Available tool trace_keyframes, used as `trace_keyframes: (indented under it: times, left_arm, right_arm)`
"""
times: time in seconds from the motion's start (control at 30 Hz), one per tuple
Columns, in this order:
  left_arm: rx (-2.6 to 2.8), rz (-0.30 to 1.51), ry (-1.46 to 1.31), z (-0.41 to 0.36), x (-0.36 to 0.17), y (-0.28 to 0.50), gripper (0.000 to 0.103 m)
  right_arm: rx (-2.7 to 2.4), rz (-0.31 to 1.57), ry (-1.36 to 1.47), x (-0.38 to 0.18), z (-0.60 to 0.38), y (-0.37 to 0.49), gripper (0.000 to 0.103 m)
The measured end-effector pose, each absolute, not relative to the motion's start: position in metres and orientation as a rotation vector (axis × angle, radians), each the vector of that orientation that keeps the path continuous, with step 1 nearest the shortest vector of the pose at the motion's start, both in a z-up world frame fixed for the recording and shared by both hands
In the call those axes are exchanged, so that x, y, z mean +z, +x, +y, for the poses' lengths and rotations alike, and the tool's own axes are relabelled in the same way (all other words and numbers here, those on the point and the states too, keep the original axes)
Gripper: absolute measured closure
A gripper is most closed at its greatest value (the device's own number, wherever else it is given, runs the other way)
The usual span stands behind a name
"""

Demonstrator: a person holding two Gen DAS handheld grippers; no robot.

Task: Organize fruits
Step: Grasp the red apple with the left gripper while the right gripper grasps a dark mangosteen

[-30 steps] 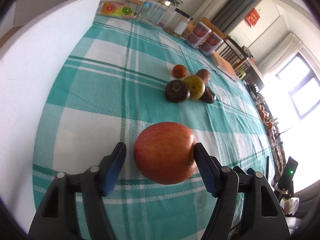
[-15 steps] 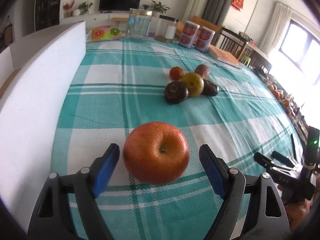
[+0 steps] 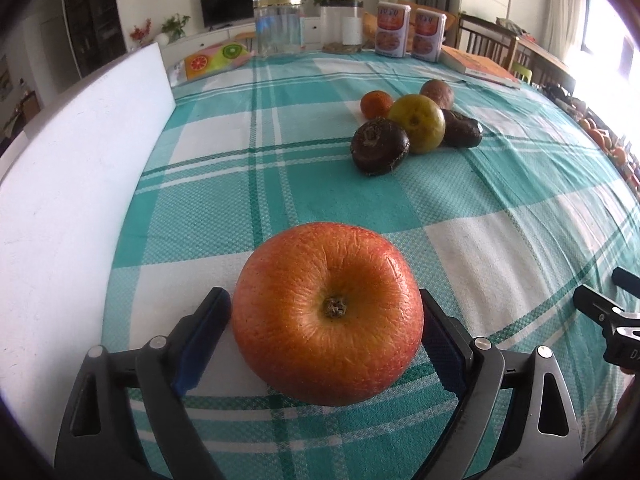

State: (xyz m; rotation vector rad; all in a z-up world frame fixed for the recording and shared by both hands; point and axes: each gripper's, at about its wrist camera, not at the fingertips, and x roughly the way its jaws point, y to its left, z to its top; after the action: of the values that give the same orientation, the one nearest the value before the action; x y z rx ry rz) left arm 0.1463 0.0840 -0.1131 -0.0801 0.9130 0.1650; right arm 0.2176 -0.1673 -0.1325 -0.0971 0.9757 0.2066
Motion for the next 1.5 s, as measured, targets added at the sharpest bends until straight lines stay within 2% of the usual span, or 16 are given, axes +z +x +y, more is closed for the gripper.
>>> trace_keyframes:
  times: [0.13, 0.27, 0.43, 0.57, 0.7, 0.77, 0.8, 0.83, 1.0, 1.27, 1.5]
  left_arm:
    - [0.165, 0.913, -0.08, 0.084, -0.113, 0.147, 0.01]
    - [0.165, 0.913, -0.08, 0.084, -0.113, 0.147, 0.01]
    - [0.165, 0.913, -0.08, 0.084, -0.114, 0.147, 0.01]
    - [0.166, 0.913, -0.08, 0.084, -0.114, 0.147, 0.009]
    - [0.166, 0.913, -0.08, 0.084, -0.114, 0.147, 0.009]
    - [0.166, 0.913, -0.08, 0.084, -0.114, 0.147, 0.009]
    - [0.166, 0.913, -0.08, 0.084, -0.114, 0.147, 0.009]
    - [0.166, 0.913, -0.079, 0.084, -0.114, 0.147, 0.009]
    - [0.164, 0.913, -0.083, 0.084, -0.114, 0.147, 0.009]
    - [0.152, 0.913, -0.094, 0.086, -0.113, 0.147, 0.009]
    - [0.107, 0.962, -0.101, 0.09, -0.108, 0.136, 0.011]
  right_arm:
    - [0.356, 1.015, -0.046, -0.124, -0.153, 0.247, 0.0]
    - [0.387, 0.949, 0.003, -0.111, -0.144, 0.293, 0.001]
    - [0.542, 0.926, -0.049, -0.103, -0.111, 0.332, 0.01]
    - [0.582, 0.925, -0.134, -0.11, -0.08, 0.347, 0.021]
    - [0.586, 0.911, -0.186, -0.116, -0.062, 0.355, 0.027]
    - [0.607, 0.91, -0.151, -0.116, -0.061, 0.358, 0.036]
    - [0.629, 0.92, -0.118, -0.116, -0.061, 0.36, 0.049]
    - [0.633, 0.926, -0.098, -0.116, -0.06, 0.36, 0.055]
    - [0.636, 0.942, -0.046, -0.114, -0.076, 0.336, 0.055]
    - [0.671, 1.034, -0.028, -0.114, -0.118, 0.247, 0.055]
    - [0.647, 1.019, -0.037, -0.118, -0.126, 0.231, 0.054]
